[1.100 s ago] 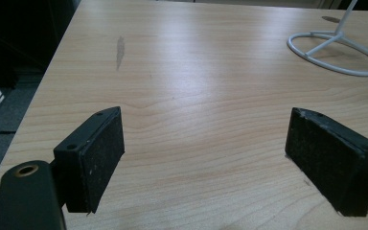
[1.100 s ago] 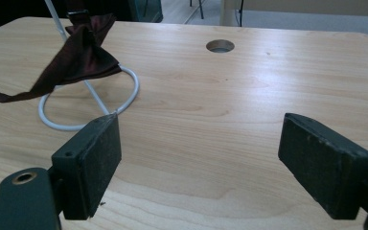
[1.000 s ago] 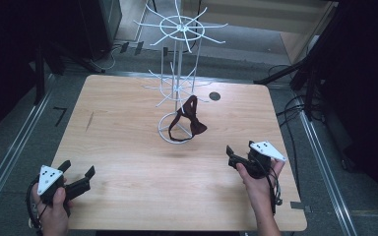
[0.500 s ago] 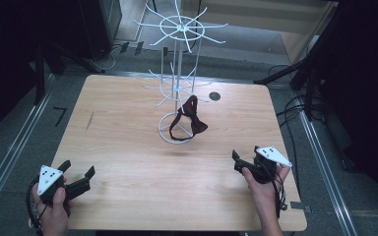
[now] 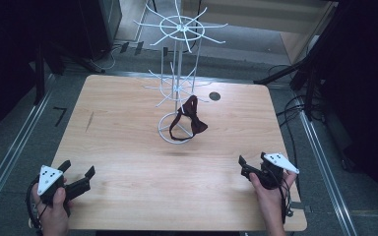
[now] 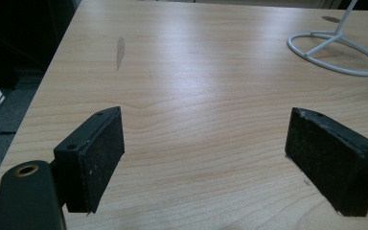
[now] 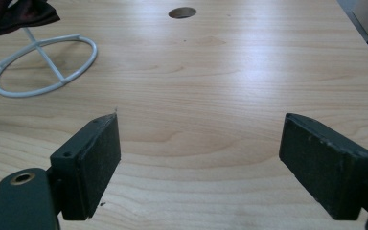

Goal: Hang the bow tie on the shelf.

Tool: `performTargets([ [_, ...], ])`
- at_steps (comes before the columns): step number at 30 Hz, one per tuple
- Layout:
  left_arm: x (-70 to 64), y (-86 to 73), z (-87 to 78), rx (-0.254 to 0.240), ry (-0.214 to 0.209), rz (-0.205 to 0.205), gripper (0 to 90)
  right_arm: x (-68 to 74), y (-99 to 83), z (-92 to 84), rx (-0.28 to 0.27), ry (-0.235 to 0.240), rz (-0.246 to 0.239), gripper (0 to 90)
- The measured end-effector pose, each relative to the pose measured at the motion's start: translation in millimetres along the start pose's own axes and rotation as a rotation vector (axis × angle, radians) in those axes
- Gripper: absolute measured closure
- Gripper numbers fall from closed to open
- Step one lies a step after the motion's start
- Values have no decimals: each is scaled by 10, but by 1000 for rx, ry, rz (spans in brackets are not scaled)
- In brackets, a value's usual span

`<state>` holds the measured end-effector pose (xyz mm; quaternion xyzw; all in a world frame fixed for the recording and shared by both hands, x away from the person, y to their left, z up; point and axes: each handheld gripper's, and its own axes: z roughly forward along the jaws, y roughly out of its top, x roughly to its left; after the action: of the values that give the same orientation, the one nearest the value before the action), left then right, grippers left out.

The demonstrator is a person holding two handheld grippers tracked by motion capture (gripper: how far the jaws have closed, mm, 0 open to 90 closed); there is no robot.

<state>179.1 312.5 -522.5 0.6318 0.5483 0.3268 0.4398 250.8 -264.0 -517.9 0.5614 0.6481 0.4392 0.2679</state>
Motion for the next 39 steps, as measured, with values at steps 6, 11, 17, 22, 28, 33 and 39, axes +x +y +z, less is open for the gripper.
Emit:
performTargets([
  [6,1,0,0,0,-1,-1,141,-109,-63,-62,2,-15,13,145],
  [11,0,1,2,0,-1,-1,141,-213,-122,-122,9,-33,23,145],
  [17,-7,2,5,5,2,9,141,-338,-204,-210,20,-50,39,145],
  [22,-15,3,8,9,3,14,141,-468,-294,-298,23,-63,51,144],
  [28,-19,4,7,15,0,21,141,-638,-375,-430,21,-76,52,144],
  [33,-34,7,23,24,-3,34,141,-766,-483,-540,30,-76,53,144],
  [39,-26,8,23,25,-12,30,141,-879,-557,-634,10,-59,82,145],
])
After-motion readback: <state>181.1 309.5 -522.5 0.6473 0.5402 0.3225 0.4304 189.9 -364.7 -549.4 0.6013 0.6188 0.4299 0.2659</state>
